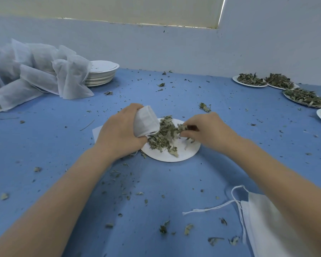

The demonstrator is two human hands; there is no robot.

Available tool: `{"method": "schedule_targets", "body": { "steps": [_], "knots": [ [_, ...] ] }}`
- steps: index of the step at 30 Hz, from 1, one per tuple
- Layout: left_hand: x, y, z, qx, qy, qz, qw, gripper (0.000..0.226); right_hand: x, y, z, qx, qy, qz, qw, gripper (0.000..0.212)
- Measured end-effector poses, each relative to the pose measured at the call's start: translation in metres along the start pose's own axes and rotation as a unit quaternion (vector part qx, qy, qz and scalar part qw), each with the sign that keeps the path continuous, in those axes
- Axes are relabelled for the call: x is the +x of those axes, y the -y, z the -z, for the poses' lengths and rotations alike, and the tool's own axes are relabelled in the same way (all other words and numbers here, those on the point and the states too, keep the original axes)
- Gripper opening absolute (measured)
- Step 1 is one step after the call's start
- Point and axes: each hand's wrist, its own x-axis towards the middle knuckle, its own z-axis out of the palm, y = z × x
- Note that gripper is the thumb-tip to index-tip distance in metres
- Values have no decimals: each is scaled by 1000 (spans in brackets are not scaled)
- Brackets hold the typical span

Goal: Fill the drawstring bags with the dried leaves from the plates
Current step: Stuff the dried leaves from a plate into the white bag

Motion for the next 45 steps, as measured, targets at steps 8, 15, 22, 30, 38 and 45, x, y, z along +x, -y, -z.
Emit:
{"method": "schedule_targets", "body": {
  "steps": [8, 15, 22, 30, 38, 45],
  "knots": [
    [2, -2, 0, 59, 14, -35, 998, 60, 6, 31, 43, -45, -38, 66, 996, 22],
    [2, -5, -3, 41, 2, -33, 999, 59, 12, 57, 37, -122, 8, 105, 987, 28],
    [0, -16, -9, -54, 5, -4, 999, 36, 6, 66, 25, 63, -58, 122, 989, 14],
    [0, -19, -7, -123, -24, 16, 992, 36, 8, 63, 20, 160, -2, 96, 982, 25],
    [-1, -16, -11, -71, -17, 20, 997, 34, 14, 67, 16, 152, 51, 104, 982, 24],
    [-2, -15, -6, -149, -53, 35, 987, 29, 9, 46, 25, 304, -108, 35, 946, 22]
  ]
}}
